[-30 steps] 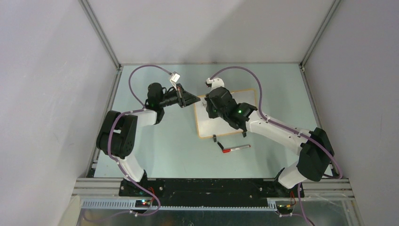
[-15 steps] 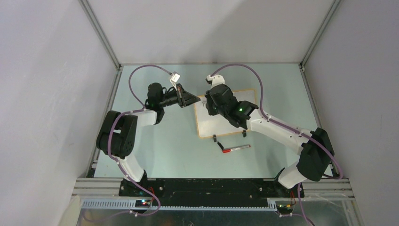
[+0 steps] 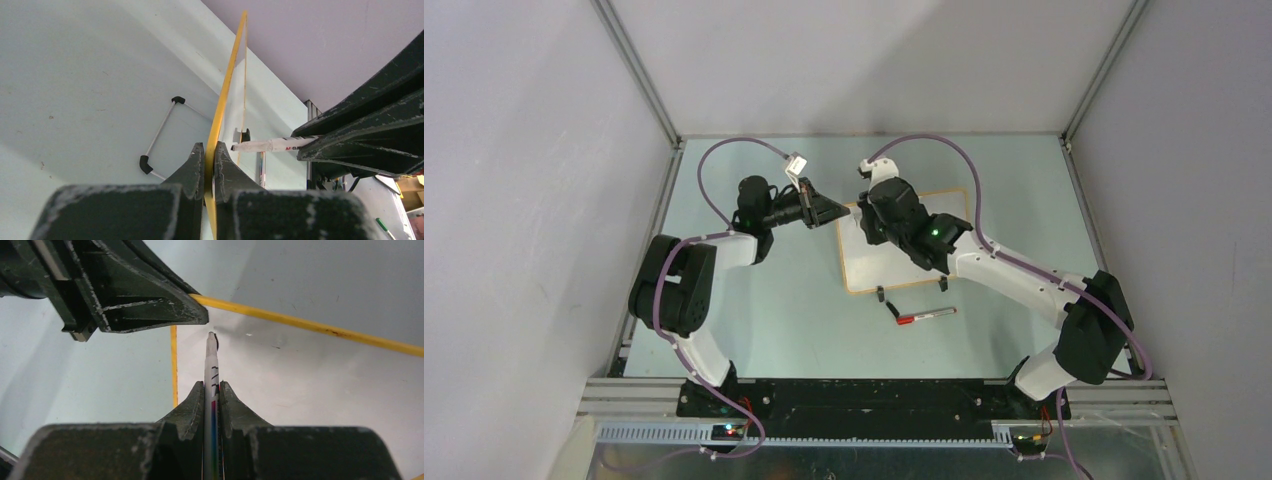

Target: Write a sentence on the whiteboard

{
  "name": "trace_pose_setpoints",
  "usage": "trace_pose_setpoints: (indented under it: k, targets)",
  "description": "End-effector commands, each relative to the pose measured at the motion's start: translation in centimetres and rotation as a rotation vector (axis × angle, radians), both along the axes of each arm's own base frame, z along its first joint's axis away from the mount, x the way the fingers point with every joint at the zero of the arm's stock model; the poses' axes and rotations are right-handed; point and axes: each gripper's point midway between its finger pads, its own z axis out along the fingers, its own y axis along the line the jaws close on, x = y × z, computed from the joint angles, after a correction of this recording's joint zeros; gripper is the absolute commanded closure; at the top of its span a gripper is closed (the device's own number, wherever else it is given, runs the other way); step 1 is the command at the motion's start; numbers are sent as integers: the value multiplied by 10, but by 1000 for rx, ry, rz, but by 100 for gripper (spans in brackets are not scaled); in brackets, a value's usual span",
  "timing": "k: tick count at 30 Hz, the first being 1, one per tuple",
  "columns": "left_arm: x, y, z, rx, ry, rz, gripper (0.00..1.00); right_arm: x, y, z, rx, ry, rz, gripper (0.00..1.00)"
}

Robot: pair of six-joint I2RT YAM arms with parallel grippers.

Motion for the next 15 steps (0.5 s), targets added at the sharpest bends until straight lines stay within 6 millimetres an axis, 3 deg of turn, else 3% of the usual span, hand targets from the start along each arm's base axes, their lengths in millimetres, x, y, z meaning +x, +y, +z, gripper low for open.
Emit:
trace_pose_setpoints:
  k: [1,5,10,15]
  targets:
    - [10,2,-14,59,-32,62,95,0,16,39,22,-122,73,100]
    - [11,2,-15,73,-30,65,95,-8,18,41,41,-140,95,100]
    - [11,3,-16,79,-30,68,95,-8,7,26,10,-156,68,100]
    - [11,2,-18,80,-27,68,95,-5,0,32,37,-165,71,100]
